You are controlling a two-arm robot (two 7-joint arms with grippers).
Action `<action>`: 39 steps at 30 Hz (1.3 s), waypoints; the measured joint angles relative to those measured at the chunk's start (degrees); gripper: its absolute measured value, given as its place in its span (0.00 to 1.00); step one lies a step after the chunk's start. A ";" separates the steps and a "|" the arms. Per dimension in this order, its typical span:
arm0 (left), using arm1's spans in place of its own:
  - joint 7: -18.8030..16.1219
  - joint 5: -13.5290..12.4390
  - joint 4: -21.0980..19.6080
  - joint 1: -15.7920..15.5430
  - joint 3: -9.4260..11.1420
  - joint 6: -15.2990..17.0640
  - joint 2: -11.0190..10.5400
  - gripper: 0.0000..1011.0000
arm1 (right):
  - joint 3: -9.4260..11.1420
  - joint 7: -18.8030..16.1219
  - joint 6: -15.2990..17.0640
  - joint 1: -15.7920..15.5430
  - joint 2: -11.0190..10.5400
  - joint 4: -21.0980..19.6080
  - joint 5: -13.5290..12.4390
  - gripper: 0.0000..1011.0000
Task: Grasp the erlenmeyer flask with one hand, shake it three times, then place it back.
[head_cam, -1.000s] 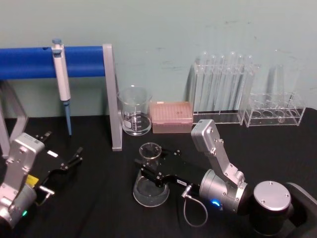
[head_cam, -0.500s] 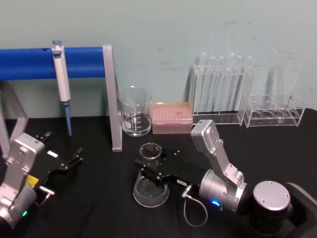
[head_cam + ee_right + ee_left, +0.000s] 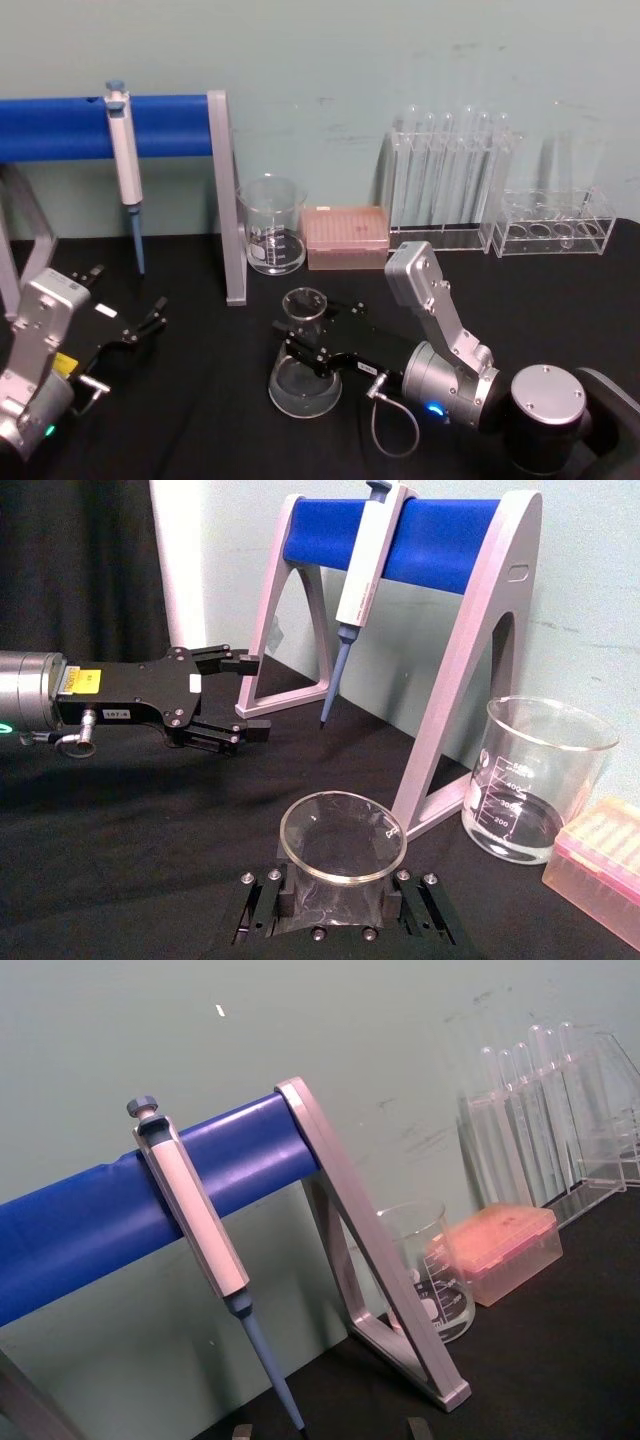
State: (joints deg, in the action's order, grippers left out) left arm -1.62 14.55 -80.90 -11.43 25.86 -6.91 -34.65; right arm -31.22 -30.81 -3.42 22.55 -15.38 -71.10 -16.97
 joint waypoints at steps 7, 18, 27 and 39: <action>0.00 0.00 0.00 0.00 0.00 0.00 0.00 0.99 | 0.00 -0.02 0.02 0.00 -0.01 0.02 0.00 0.45; 0.00 0.00 -0.01 0.00 0.00 -0.01 0.00 0.99 | -0.14 -0.10 0.34 -0.16 -0.05 0.28 0.17 0.51; 0.00 0.00 -0.02 0.00 0.00 -0.01 0.00 0.99 | -0.10 -0.13 0.39 -0.16 -0.04 0.22 0.24 0.79; 0.00 0.00 0.00 0.00 0.00 0.00 0.00 0.99 | -0.03 -0.11 0.21 -0.10 -0.02 0.14 0.09 0.99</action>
State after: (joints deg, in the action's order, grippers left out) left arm -1.62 14.55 -80.90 -11.43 25.86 -6.91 -34.65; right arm -31.25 -30.92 -3.21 22.45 -15.39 -70.96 -16.88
